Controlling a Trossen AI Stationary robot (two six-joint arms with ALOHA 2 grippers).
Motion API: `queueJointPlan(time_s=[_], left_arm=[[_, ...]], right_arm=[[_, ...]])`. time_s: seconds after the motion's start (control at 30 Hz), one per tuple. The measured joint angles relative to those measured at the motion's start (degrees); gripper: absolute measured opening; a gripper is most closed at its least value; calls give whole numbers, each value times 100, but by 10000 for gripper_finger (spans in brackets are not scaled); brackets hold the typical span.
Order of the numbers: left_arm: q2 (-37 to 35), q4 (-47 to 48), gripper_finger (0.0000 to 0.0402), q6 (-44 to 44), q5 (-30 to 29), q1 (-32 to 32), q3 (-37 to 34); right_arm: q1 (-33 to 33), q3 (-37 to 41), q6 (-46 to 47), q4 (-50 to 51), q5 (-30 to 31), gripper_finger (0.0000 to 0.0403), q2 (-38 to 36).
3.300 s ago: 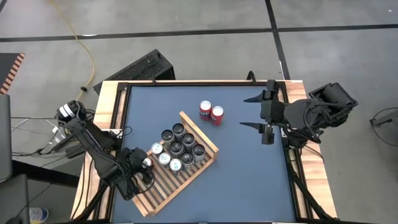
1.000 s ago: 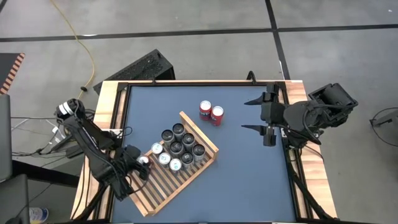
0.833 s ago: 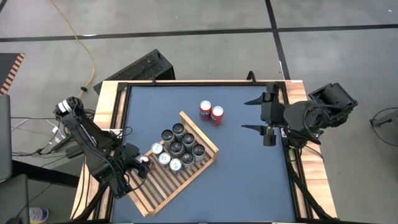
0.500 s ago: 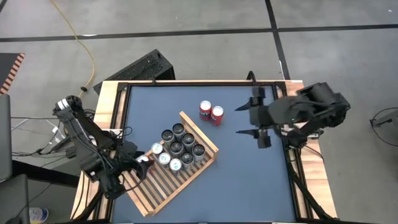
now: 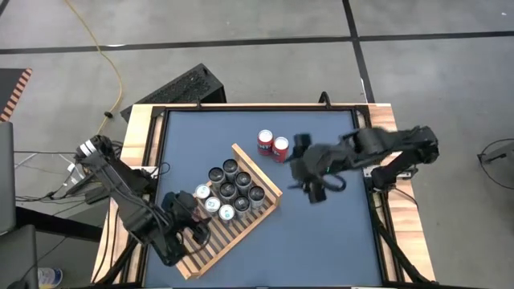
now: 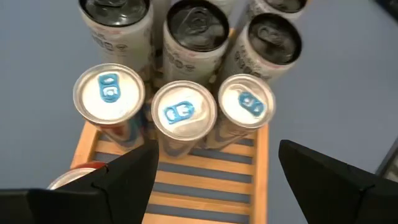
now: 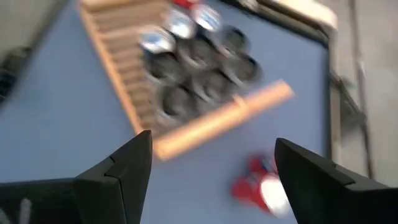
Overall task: Place canned beverage on shelf
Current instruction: Adjust the blue soda can on the shelf
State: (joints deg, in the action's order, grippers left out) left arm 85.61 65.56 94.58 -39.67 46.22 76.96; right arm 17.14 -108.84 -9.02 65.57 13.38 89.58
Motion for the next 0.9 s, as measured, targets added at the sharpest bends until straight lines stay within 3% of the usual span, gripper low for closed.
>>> queueJointPlan(time_s=[0.13,0.37,0.8,0.9], left_arm=[[82,38,318,61,-73,80,254],[73,428,318,33,-282,245,959],[76,627,318,-194,-508,532,1295],[76,621,318,-192,-569,566,1295]], right_arm=[[346,604,-390,-1537,-21,301,262],[377,615,-348,-3552,-17,301,1162],[540,619,35,-4518,26,301,2607],[540,619,153,-4537,283,301,2794]])
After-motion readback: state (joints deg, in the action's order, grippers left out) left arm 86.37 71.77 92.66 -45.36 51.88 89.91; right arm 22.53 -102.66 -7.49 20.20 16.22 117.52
